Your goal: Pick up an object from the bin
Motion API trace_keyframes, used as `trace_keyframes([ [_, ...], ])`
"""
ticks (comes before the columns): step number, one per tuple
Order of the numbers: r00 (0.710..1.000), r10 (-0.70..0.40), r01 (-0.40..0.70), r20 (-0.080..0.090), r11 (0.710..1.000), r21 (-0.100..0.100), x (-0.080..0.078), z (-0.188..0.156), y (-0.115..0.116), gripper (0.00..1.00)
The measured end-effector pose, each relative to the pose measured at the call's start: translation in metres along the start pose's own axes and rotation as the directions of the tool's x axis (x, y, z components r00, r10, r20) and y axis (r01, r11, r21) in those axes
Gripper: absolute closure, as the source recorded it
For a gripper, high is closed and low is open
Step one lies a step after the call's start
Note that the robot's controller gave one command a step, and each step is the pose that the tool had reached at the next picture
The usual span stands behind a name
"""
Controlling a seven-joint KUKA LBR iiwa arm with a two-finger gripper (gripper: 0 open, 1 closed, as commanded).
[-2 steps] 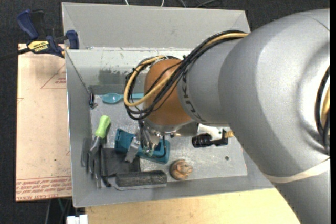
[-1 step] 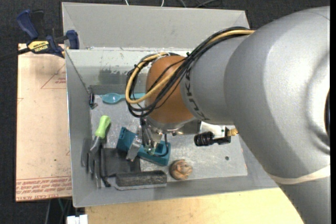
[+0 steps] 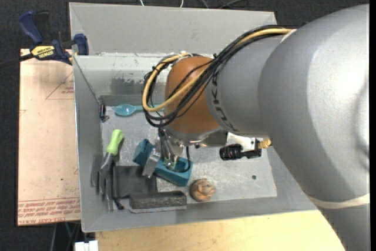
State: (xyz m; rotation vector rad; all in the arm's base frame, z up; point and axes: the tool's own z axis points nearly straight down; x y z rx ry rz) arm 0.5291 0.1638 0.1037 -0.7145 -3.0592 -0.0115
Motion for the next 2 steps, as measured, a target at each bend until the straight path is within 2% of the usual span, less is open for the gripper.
trace_keyframes([
  [2, 1.0, -0.003, 0.003, -0.005, 1.0, 0.004, 0.002, -0.04, -0.001, 1.0],
])
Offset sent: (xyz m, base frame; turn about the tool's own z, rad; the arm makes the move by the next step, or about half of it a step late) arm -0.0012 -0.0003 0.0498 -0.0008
